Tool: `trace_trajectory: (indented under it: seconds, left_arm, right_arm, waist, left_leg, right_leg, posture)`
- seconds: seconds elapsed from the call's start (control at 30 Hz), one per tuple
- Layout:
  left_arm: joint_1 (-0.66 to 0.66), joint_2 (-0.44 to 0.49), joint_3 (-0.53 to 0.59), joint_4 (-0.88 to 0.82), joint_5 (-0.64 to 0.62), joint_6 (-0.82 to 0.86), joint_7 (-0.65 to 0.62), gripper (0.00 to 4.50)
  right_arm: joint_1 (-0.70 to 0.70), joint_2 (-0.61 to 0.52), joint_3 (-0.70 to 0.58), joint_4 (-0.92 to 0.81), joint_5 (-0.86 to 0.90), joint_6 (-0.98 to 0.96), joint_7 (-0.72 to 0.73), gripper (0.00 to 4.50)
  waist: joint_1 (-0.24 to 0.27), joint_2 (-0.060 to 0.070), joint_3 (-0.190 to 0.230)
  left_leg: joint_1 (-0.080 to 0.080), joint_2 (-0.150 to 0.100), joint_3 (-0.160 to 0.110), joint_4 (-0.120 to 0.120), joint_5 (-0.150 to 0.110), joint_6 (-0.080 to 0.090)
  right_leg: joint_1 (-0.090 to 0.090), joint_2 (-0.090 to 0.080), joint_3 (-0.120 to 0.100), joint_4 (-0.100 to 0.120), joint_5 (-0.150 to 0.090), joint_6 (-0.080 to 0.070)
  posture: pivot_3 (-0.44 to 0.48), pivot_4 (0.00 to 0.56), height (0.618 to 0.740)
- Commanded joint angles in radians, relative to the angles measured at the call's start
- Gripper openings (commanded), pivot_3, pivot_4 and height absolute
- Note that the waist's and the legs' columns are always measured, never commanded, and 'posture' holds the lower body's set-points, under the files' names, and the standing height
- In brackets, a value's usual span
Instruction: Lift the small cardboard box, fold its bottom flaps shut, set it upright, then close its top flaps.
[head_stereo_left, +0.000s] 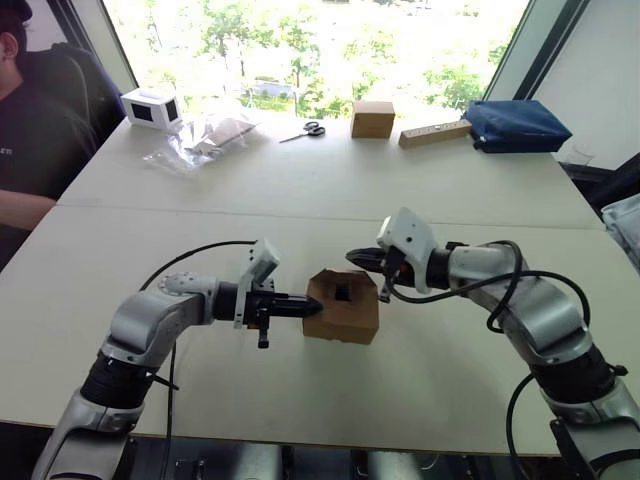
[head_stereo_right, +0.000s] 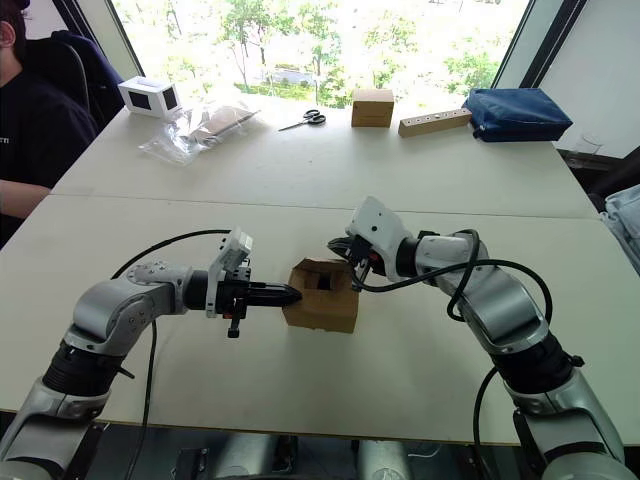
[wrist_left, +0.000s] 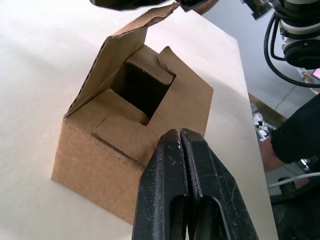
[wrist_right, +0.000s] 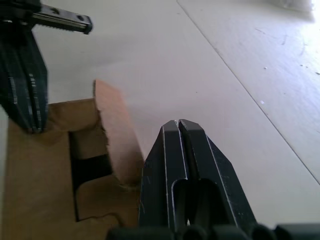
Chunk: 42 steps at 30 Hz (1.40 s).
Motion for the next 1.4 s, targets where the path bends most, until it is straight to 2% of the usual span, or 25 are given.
trace_trajectory:
  seconds: [0.03, 0.3, 0.43, 0.53, 0.67, 0.97, 1.2, 1.4]
  left_arm:
    - [-0.003, 0.006, 0.002, -0.006, -0.003, 0.002, 0.008, 0.04]
    - [-0.008, 0.009, 0.006, 0.008, -0.003, -0.006, 0.003, 0.04]
    - [-0.039, -0.013, 0.083, 0.029, -0.105, 0.067, 0.010, 0.04]
    - [-0.074, -0.038, 0.117, 0.057, -0.131, 0.080, 0.033, 0.04]
    - [-0.101, -0.071, 0.110, 0.085, -0.112, 0.062, 0.063, 0.04]
    - [-0.146, -0.177, 0.069, 0.245, 0.011, -0.070, 0.134, 0.04]
    - [-0.113, -0.165, 0.043, 0.220, 0.023, -0.075, 0.088, 0.04]
    - [-0.111, -0.155, 0.065, 0.197, -0.002, -0.056, 0.089, 0.04]
  right_arm:
    - [0.026, -0.001, -0.028, -0.081, 0.033, 0.023, 0.009, 0.00]
    - [0.078, 0.007, -0.022, -0.141, 0.045, 0.056, -0.008, 0.00]
    - [0.089, 0.010, -0.006, -0.147, 0.034, 0.055, -0.014, 0.00]
    - [0.086, 0.009, -0.002, -0.138, 0.024, 0.050, -0.016, 0.00]
    - [0.083, 0.008, -0.001, -0.136, 0.021, 0.049, -0.016, 0.00]
    - [0.080, 0.016, 0.002, -0.144, 0.014, 0.054, -0.025, 0.00]
    - [0.087, 0.009, -0.016, -0.167, 0.022, 0.068, -0.034, 0.00]
    - [0.094, 0.004, -0.017, -0.172, 0.024, 0.074, -0.034, 0.00]
  waist:
    - [-0.001, 0.000, 0.000]
    - [-0.001, 0.000, 0.000]
    - [-0.001, 0.000, 0.000]
    - [0.001, 0.000, 0.000]
    - [0.000, 0.000, 0.000]
    - [0.000, 0.000, 0.000]
    - [0.000, 0.000, 0.000]
    - [0.000, 0.000, 0.000]
  left_leg:
    - [0.000, 0.000, 0.000, 0.000, 0.000, 0.000]
    - [0.001, 0.000, 0.000, 0.000, 0.000, 0.000]
    - [0.000, 0.000, 0.000, 0.000, 0.000, 0.000]
    - [0.000, 0.000, 0.000, 0.000, 0.000, 0.000]
    - [0.000, 0.000, 0.000, 0.000, 0.000, 0.000]
    - [0.000, 0.000, 0.000, 0.000, 0.000, 0.000]
    - [0.000, 0.000, 0.000, 0.000, 0.000, 0.000]
    - [0.000, 0.000, 0.000, 0.000, 0.000, 0.000]
  right_leg:
    - [0.000, 0.000, 0.000, 0.000, 0.000, 0.000]
    - [0.000, 0.000, 0.000, 0.000, -0.001, -0.001]
    - [0.000, 0.000, 0.000, 0.000, -0.001, -0.001]
    - [0.000, 0.000, 0.000, 0.000, -0.001, -0.001]
    - [0.000, 0.000, 0.000, 0.000, 0.000, 0.000]
    - [0.001, 0.000, 0.000, 0.000, 0.000, 0.000]
    - [0.001, 0.000, 0.000, 0.000, 0.000, 0.000]
    - [0.001, 0.000, 0.000, -0.001, 0.000, 0.000]
  posture:
    - [0.000, 0.150, 0.740]
    - [0.000, 0.150, 0.740]
    - [0.000, 0.150, 0.740]
    - [0.000, 0.150, 0.740]
    - [0.000, 0.150, 0.740]
    - [0.000, 0.150, 0.740]
    - [0.000, 0.150, 0.740]
    - [0.000, 0.150, 0.740]
